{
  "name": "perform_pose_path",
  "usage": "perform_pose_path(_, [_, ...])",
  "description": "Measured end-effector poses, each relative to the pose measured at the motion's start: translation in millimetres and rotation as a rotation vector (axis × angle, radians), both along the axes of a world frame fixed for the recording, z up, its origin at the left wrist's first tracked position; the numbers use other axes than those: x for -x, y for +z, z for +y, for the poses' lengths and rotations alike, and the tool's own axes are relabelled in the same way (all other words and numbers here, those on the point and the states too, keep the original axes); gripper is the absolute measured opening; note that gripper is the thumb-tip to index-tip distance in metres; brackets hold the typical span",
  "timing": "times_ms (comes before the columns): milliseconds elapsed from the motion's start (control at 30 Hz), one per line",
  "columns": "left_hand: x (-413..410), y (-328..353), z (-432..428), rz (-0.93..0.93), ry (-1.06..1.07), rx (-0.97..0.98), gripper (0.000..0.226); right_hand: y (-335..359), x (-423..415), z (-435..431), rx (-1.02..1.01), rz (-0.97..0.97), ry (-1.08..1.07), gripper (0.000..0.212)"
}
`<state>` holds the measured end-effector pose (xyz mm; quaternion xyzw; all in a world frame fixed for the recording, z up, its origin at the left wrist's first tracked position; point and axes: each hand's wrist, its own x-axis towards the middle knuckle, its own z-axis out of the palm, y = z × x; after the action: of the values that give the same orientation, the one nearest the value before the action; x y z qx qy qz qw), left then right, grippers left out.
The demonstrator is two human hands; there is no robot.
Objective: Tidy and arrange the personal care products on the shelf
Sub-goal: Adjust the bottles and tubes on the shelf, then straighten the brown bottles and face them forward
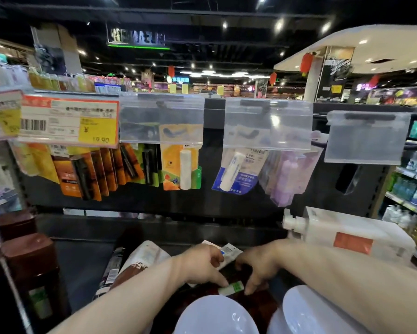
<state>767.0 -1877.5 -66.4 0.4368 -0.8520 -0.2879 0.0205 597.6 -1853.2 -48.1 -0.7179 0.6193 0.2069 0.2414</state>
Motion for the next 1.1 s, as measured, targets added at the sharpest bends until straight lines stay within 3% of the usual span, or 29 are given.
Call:
perform_pose_path(100, [1, 0, 2, -0.104, -0.053, 0.045, 0.066, 1, 2, 0, 0.039, -0.041, -0.006, 0.064])
perform_pose_path(200, [0, 1, 3, -0.068, -0.085, 0.065, 0.059, 17, 7, 1, 0.193, -0.232, -0.05, 0.061])
perform_pose_path(300, [-6, 2, 4, 0.104, -0.011, 0.009, 0.058, 35, 11, 6, 0.258, -0.556, -0.177, 0.053])
perform_pose_path(367, [-13, 5, 6, 0.267, 0.076, -0.018, 0.057, 41, 12, 10, 0.274, -0.828, -0.303, 0.061])
perform_pose_path(433, [-22, 9, 9, 0.433, 0.164, -0.036, 0.055, 44, 15, 13, 0.239, -0.923, -0.378, 0.07])
perform_pose_path(500, [-32, 14, 12, 0.565, 0.261, -0.034, 0.052, 46, 14, 18, 0.116, -0.766, -0.341, 0.065])
perform_pose_path(567, [-41, 17, 16, 0.682, 0.334, -0.029, 0.045, 40, 9, 21, -0.008, -0.478, -0.241, 0.056])
perform_pose_path(667, [-52, 21, 22, 0.816, 0.382, -0.02, 0.046, 25, -5, 22, -0.177, -0.103, -0.056, 0.062])
perform_pose_path(733, [-55, 22, 26, 0.877, 0.396, -0.03, 0.045, 16, -13, 20, -0.27, 0.017, 0.008, 0.066])
perform_pose_path(833, [-57, 24, 30, 0.908, 0.384, -0.023, 0.043, 9, -19, 19, -0.215, 0.129, 0.101, 0.068])
perform_pose_path(967, [-59, 24, 34, 0.911, 0.362, -0.016, 0.043, 13, -12, 16, -0.1, 0.038, 0.087, 0.062])
perform_pose_path(1100, [-66, 31, 36, 0.952, 0.384, -0.023, 0.048, 26, 3, 19, -0.011, -0.375, -0.088, 0.038])
